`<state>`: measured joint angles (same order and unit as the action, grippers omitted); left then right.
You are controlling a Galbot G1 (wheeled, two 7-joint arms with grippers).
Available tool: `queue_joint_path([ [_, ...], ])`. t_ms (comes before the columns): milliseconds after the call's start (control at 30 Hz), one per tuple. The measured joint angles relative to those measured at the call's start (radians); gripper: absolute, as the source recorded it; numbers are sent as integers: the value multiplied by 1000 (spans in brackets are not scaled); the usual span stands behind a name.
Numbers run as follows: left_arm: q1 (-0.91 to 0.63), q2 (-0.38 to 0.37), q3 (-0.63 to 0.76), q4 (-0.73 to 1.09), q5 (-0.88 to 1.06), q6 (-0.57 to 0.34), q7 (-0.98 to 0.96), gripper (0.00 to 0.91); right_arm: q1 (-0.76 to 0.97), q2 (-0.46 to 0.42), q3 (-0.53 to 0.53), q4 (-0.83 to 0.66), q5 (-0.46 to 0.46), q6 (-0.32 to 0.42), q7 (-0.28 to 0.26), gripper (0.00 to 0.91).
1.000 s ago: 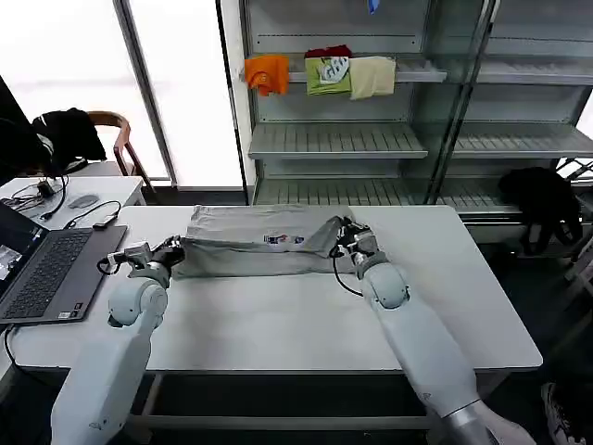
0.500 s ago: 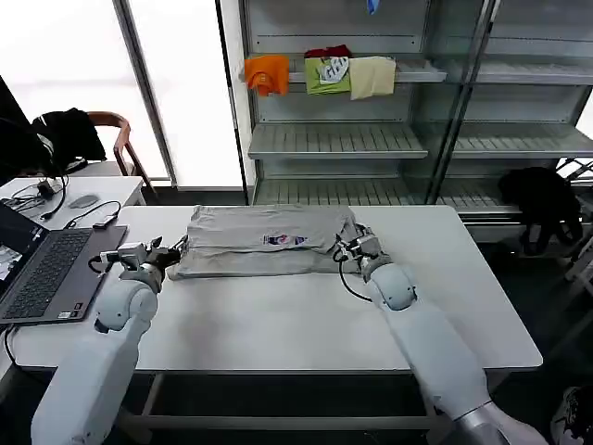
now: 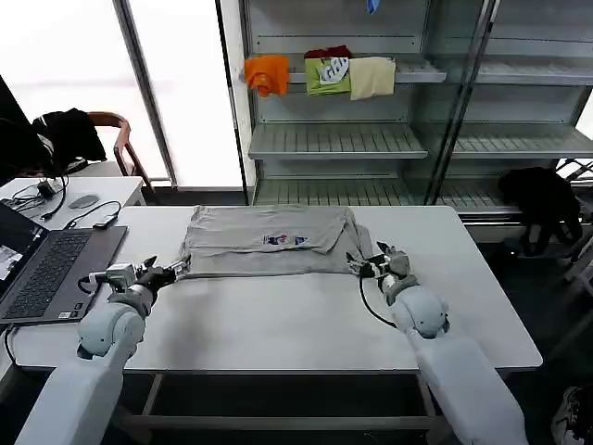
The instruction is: Fold and organize the clothes.
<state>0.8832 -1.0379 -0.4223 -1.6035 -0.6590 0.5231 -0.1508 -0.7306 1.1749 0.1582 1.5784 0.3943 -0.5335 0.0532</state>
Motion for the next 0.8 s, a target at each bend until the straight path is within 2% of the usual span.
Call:
queue_joint_path([
  [267,8,-12,-1,40,-9,-11,20,887,-24,1,7,18,29,-4,1,746],
  [300,7,-12,-1,48,-8,-13,23,836,-25,2,7,18,31,-4,1,736],
  [400,2,-13,-3,71,-10,-20,31,554,-27,6,8,18,38,-4,1,574],
  [533,-1,-15,-6,95,-11,-25,36,363,-27,10,5,11,43,-3,-2,413],
  [567,-2,-15,-7,100,-12,-26,37,282,-27,11,4,10,44,-3,-3,292],
  [633,-3,-16,-8,109,-12,-27,40,232,-27,13,4,5,46,-2,-6,202],
  [667,-2,-16,-9,112,-12,-28,42,171,-27,13,5,2,48,-2,-7,171],
  [700,-1,-17,-9,115,-12,-30,43,111,-27,14,5,-1,50,-2,-9,81],
  [767,2,-19,-10,116,-12,-32,45,81,-28,14,6,-8,52,-2,-12,10],
  [800,3,-20,-11,117,-12,-33,45,81,-29,15,7,-11,53,-2,-12,10],
])
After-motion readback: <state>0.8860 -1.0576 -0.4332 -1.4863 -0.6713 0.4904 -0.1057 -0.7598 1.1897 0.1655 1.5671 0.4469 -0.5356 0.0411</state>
